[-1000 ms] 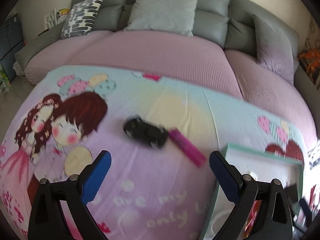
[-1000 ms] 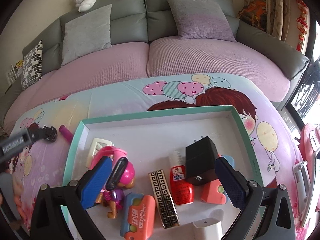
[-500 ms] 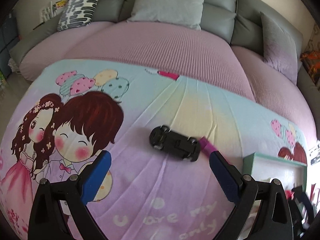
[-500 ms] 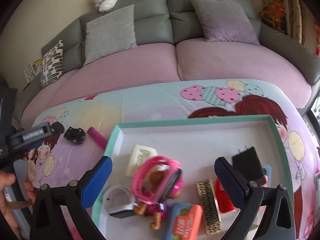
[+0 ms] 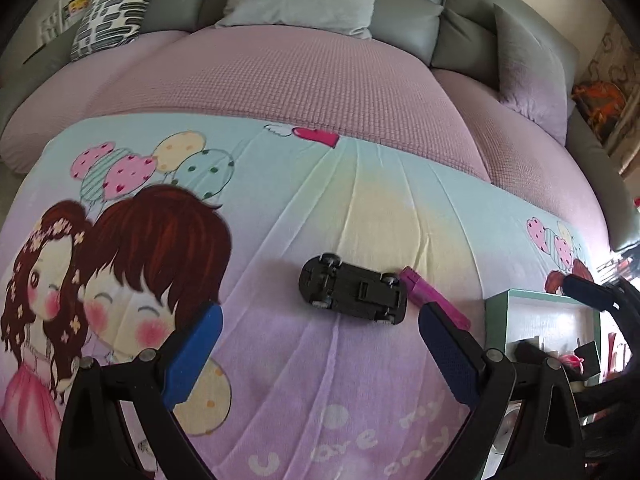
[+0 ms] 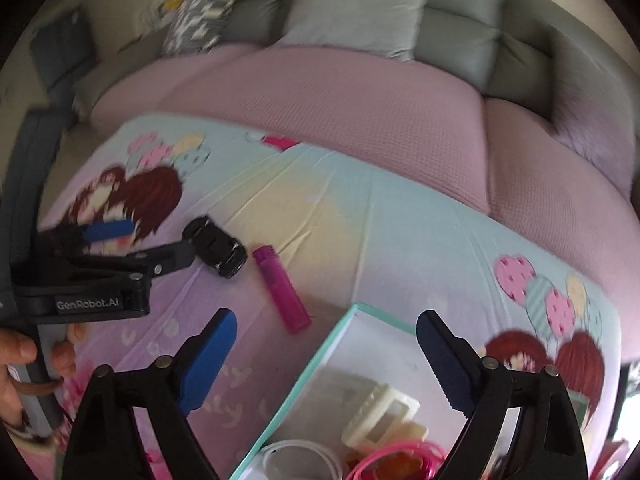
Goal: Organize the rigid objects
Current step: 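Open both tools and withdraw them toward the black toy car and pink lighter, then grasp the black toy car with the left tool while the right tool grasps the pink lighter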
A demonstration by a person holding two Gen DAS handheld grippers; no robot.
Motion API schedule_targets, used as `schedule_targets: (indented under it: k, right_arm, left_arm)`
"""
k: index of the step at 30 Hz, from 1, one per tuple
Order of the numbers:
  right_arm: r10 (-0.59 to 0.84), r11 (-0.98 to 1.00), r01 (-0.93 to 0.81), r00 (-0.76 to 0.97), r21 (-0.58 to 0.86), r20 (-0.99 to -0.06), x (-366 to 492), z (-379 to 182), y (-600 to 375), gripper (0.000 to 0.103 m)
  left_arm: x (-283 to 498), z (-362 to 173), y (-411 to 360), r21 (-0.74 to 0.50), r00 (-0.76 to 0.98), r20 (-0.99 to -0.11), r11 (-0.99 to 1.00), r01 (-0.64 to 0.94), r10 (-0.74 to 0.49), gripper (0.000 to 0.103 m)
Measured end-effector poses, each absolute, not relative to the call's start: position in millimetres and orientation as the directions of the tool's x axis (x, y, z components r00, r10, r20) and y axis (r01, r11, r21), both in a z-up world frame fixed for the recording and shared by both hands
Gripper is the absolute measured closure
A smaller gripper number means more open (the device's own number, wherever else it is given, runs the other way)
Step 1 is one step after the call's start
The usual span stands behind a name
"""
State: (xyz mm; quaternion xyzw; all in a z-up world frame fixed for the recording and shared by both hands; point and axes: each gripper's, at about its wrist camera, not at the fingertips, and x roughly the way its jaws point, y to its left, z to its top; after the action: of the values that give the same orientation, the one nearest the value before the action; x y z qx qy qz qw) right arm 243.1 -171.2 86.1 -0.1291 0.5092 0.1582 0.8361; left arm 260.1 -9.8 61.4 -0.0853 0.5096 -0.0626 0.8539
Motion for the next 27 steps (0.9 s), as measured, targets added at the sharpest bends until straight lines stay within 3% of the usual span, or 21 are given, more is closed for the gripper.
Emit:
schedule_targets:
  k: [1,12,27]
  right_arm:
    - [0.146,0.911,-0.411,0.406,-0.038,-0.902,247,81,-168,0.023]
    - [0.174,0.880,-0.476,0.336,-0.007,-0.926,265,51,-141,0.045]
    - [0.154,0.866,-0.499,0.316,-0.026,-0.936,277,33,-134,0.049]
  left_arm:
    - [263,59,-10,-0.216,0.459,-0.866,0.976,0.018,-0.200,0.005]
    - [275,43,-22,-0.221,0.402,-0.885,0.972,0.078,-0.234,0.005]
    - [288,26,-27,-0.200,0.386,-0.897,0.977,0.075,-0.213,0.005]
